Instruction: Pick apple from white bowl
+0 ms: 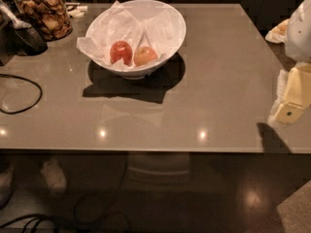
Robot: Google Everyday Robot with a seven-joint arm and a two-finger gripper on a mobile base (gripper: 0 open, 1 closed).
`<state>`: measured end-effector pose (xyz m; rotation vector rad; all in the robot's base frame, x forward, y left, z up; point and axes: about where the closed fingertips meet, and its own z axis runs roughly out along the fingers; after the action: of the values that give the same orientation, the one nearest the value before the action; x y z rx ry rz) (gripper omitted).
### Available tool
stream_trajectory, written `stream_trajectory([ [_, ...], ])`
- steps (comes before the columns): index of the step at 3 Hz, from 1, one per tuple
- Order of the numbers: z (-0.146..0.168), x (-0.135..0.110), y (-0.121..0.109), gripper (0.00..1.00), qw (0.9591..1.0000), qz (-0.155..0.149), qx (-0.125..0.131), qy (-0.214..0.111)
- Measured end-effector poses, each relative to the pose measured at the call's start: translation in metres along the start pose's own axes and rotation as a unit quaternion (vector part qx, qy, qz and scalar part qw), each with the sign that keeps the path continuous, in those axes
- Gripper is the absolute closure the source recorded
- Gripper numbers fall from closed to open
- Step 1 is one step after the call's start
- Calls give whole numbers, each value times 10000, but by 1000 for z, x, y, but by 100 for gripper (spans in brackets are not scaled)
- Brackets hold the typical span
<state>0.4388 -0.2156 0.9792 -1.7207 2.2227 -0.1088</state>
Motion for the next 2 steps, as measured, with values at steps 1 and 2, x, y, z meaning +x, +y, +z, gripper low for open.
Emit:
stream_trajectory([
  [1, -1, -18, -21, 0, 10000, 10, 18, -3],
  [2, -1, -18, -21, 0, 10000, 11, 17, -4],
])
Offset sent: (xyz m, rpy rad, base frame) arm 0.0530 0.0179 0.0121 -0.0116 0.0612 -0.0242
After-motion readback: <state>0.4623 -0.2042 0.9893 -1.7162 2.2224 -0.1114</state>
